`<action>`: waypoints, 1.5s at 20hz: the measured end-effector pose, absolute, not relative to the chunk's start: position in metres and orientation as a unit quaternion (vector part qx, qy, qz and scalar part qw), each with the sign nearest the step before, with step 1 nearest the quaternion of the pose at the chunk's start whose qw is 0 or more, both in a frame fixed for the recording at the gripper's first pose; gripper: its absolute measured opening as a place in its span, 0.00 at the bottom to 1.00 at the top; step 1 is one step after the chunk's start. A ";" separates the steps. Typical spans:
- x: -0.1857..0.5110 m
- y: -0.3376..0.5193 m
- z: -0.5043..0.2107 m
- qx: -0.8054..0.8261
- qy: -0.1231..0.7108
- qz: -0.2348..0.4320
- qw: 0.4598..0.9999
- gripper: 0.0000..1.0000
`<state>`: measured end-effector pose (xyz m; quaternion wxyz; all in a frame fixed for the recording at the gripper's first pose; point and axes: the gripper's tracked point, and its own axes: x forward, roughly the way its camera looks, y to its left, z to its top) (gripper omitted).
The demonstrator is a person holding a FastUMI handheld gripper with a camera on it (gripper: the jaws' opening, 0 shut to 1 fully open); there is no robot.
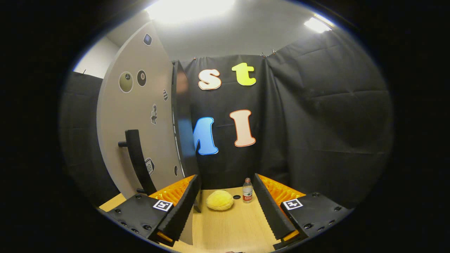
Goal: Open the shoe cabinet door, grab the shoes and put them into the shoe cabinet, then close the shoe cabinet door.
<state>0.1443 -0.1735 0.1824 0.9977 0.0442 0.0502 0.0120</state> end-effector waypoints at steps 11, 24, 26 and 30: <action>0.155 -0.122 0.201 0.040 0.042 0.006 0.998 0.94; 0.131 -0.068 0.205 0.057 0.040 -0.065 0.995 0.97; 0.127 -0.051 0.202 0.057 0.042 -0.068 0.995 0.97; 0.129 -0.005 0.200 0.066 0.053 -0.055 0.995 0.97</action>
